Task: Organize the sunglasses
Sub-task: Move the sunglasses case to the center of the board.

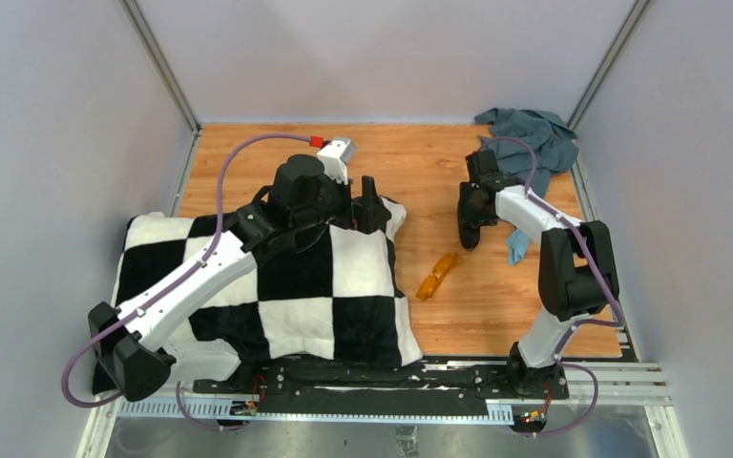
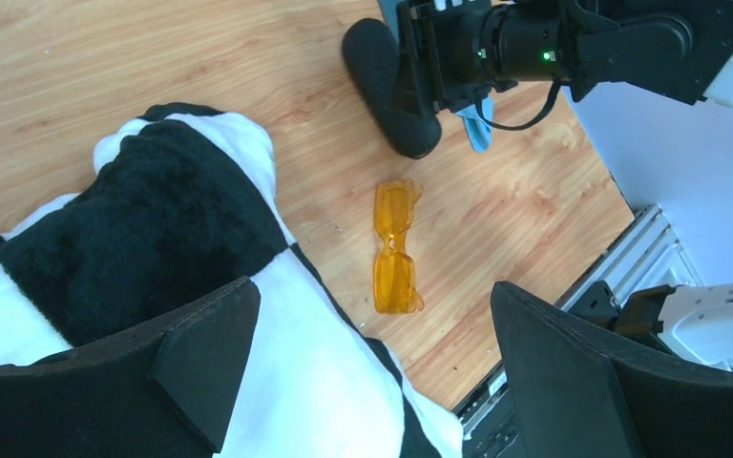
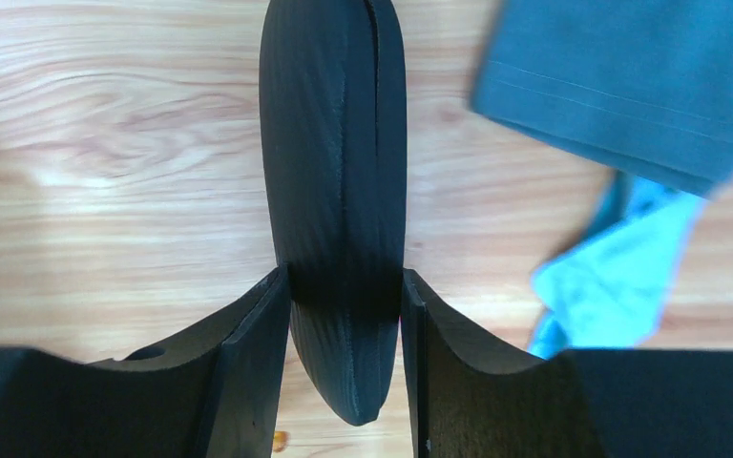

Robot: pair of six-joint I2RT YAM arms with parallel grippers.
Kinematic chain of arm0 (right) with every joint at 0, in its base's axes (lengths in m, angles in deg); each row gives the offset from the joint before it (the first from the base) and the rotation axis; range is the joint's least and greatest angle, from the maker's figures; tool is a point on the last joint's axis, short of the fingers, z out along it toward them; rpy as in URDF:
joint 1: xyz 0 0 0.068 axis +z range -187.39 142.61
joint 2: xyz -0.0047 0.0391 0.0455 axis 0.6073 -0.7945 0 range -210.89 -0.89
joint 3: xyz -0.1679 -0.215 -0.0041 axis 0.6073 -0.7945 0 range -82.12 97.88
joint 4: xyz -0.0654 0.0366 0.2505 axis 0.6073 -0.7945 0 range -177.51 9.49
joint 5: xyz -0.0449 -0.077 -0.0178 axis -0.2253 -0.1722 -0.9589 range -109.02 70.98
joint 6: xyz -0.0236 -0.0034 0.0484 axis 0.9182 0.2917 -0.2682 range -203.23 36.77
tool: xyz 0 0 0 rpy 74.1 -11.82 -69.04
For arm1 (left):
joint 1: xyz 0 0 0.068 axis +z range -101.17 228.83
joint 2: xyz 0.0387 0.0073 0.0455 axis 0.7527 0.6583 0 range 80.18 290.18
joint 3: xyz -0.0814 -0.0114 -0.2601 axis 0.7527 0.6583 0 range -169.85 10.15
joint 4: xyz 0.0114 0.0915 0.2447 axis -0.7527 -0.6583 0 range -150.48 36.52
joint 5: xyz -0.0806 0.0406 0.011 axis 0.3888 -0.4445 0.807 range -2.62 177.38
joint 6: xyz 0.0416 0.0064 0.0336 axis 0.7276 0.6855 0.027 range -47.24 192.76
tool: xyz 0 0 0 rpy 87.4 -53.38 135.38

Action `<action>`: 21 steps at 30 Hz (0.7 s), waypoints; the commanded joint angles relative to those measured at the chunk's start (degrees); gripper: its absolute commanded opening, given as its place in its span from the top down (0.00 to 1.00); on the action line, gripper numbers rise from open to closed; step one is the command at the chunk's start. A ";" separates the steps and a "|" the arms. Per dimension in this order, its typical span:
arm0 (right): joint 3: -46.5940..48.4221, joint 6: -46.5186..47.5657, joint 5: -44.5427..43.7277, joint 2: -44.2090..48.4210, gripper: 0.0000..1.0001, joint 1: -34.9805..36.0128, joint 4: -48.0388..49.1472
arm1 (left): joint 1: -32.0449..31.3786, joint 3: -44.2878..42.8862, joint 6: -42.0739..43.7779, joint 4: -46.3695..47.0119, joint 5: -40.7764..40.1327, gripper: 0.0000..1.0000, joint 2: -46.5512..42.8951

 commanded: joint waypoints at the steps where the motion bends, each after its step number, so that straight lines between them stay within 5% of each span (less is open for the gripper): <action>1: -4.07 -1.19 -18.86 1.33 0.58 -0.60 -4.90 | -0.08 0.47 -0.83 1.69 2.19 0.00 1.86; 11: -3.50 -3.15 -25.78 -0.65 0.50 6.76 -6.13 | -0.12 -0.24 -0.26 -0.50 1.02 0.00 4.02; 21: -2.40 -5.75 -19.58 -1.19 0.36 10.25 -5.76 | -0.08 0.73 -0.67 -0.09 1.69 0.00 3.62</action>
